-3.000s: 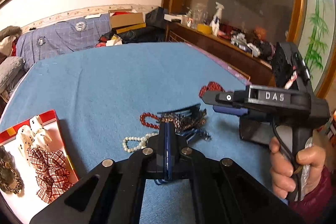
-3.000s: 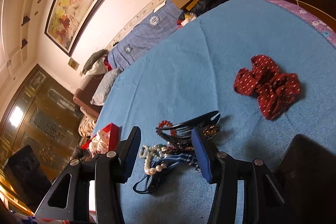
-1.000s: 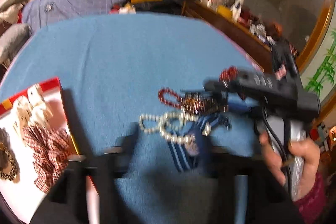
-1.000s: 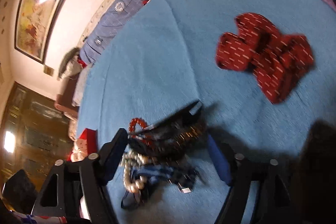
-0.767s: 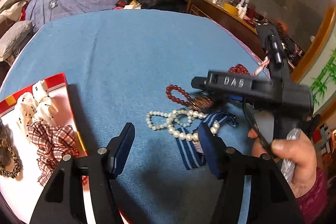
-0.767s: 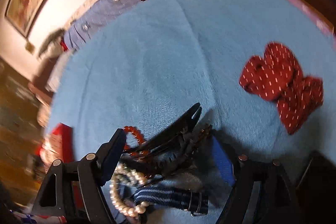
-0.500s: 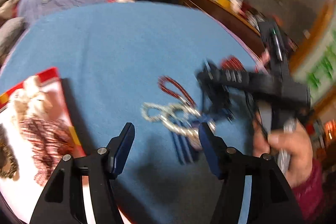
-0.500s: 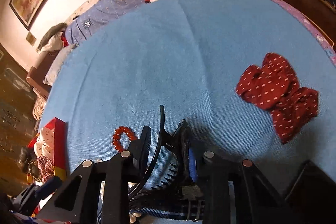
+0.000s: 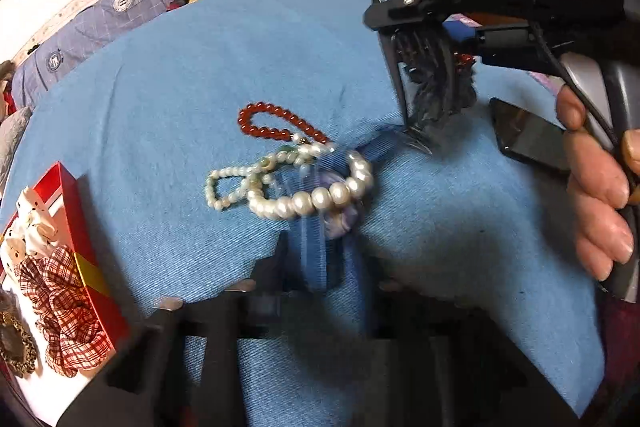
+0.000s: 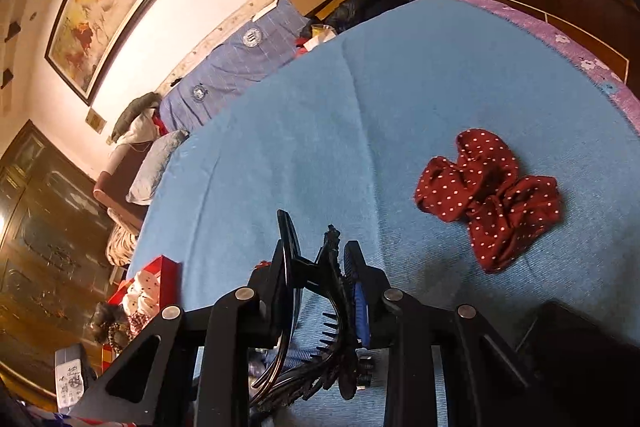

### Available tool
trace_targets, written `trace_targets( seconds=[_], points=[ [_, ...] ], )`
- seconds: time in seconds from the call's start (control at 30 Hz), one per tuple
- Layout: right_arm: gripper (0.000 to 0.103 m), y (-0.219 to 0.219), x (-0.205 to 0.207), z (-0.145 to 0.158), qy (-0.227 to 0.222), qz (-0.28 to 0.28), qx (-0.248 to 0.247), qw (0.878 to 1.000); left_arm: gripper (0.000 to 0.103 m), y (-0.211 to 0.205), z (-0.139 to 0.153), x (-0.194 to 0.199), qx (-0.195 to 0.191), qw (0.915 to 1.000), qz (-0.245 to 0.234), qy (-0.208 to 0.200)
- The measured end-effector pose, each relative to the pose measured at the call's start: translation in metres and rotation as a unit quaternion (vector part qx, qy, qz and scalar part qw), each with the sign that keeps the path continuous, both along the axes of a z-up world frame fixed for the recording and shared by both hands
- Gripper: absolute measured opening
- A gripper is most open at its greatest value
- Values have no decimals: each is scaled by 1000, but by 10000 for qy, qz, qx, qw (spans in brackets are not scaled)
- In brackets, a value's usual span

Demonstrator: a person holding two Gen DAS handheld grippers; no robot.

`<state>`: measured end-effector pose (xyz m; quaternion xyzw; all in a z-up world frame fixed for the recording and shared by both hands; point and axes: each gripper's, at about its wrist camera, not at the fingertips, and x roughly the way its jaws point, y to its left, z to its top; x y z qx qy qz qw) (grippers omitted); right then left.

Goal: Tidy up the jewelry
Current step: 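Grasp the striped blue band with the left gripper while the right grasps the black claw clip, then carry the striped band and black claw clip over the red box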

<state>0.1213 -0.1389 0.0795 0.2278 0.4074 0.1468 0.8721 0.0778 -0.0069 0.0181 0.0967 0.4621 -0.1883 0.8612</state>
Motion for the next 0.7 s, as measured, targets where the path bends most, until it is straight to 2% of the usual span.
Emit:
trace_targets(
  seconds=[0.17,0.27,0.33,0.43,0.53,0.63,0.67,0.7],
  points=[
    [29,-1,-2,3,-65,-57,89,9999,20,12,11,-2,-309,9993,175,-117],
    [29,-3,-3,5,-126,-83,133,9998,19,26,27,-6,-806,9961,197,-288],
    [29,-5,-5,8,-189,-92,162,9996,18,36,46,-13,-1335,9893,143,-562],
    [29,-4,-7,11,-273,-111,191,9994,18,51,73,-26,-1851,9770,167,-1041],
    [29,-4,-9,13,-333,-104,201,9992,18,61,84,-26,-2089,9696,338,-1225],
    [29,-2,-10,14,-400,-58,196,9990,18,64,84,-17,-2136,9673,498,-1272],
    [29,-2,-11,15,-423,-41,200,9989,18,67,85,-17,-2139,9660,551,-1345],
    [29,-1,-12,15,-442,-14,202,9988,18,71,92,-22,-2177,9612,616,-1579]
  ],
)
